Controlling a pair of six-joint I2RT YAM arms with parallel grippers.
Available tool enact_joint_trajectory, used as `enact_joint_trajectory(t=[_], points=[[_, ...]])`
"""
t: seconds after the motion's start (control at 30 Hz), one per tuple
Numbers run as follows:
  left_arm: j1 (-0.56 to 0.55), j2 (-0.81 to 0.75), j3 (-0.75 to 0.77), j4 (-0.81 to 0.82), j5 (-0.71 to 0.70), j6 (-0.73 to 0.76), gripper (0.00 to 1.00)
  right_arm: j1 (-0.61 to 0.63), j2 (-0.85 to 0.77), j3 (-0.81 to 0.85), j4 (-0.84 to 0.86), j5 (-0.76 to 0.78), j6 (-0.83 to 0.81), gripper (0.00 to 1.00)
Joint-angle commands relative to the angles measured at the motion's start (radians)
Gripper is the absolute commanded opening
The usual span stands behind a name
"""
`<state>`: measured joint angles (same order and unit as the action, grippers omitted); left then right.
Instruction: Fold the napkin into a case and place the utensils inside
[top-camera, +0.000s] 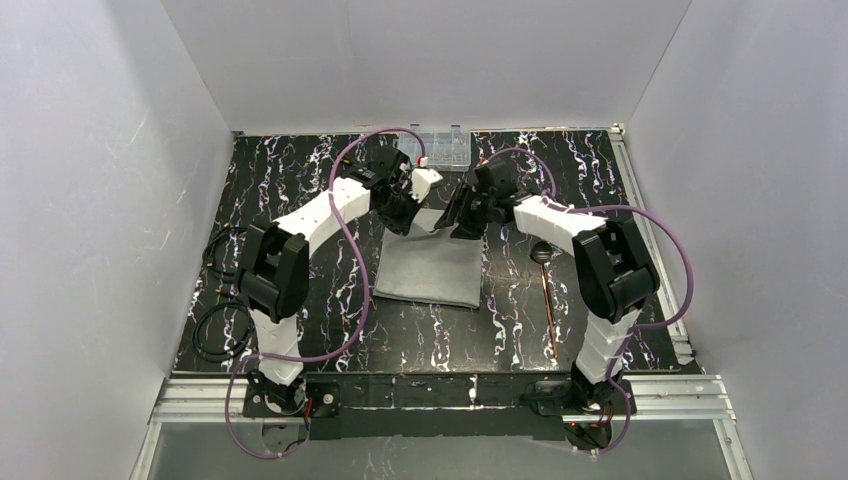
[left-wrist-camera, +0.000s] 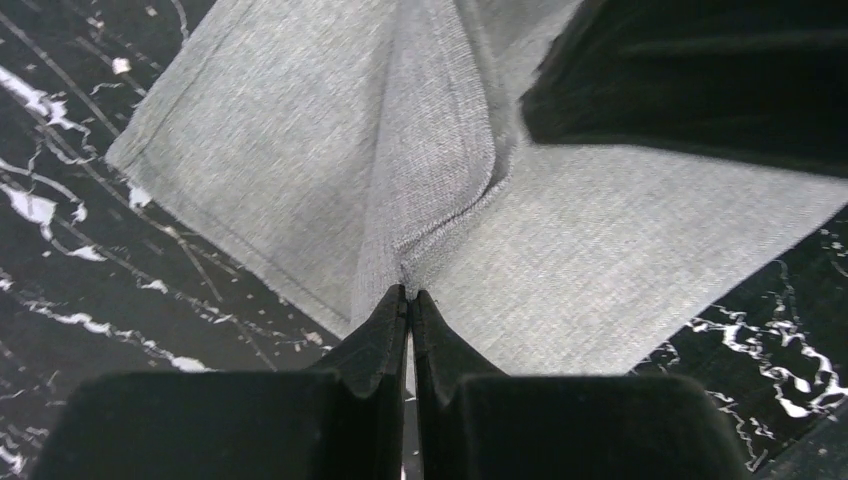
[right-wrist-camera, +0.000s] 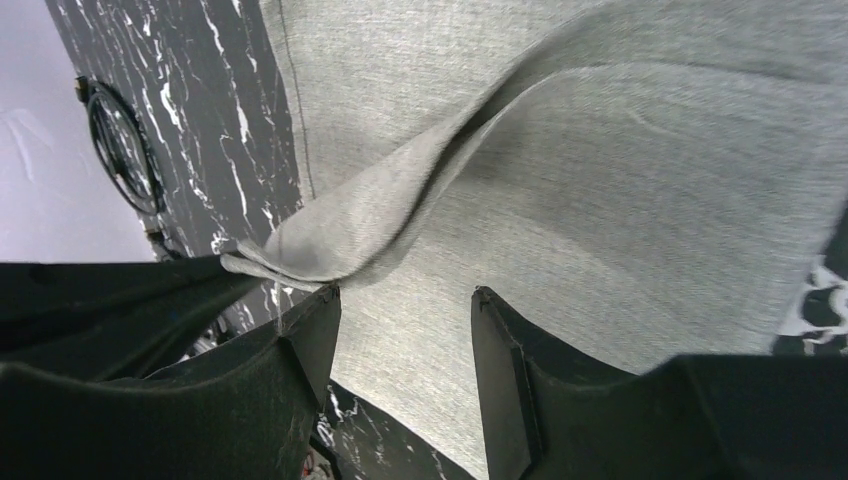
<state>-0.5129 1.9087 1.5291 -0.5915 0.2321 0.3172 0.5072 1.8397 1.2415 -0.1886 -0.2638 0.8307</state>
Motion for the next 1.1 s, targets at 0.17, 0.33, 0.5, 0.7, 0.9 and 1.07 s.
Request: enact_joint_trajectory(t=[0.17,0.33,0.5,0.7,0.9,1.07], points=[[-0.003,-0.041,-0.001,-0.024,0.096,-0.028,0.0,0.031,0.035,0.001,0.099,0.021,0.124,0.58],[-0.003,-0.045,-0.009,-0.021,0.088,-0.026,0.0,0.027,0.022,-0.025,0.097,0.051,0.132,0.59],[-0.003,-0.05,-0.014,-0.021,0.081,-0.025,0.0,0.01,0.006,-0.035,0.077,0.083,0.127,0.59],[-0.003,-0.059,-0.015,-0.021,0.081,-0.029,0.0,0.006,0.011,-0.046,0.064,0.109,0.134,0.58],[-0.003,-0.066,-0.018,-0.021,0.073,-0.022,0.0,0.004,0.01,-0.046,0.054,0.146,0.14,0.57],[-0.003,-0.068,-0.018,-0.018,0.076,-0.025,0.0,0.005,0.038,-0.021,0.063,0.13,0.153,0.56]])
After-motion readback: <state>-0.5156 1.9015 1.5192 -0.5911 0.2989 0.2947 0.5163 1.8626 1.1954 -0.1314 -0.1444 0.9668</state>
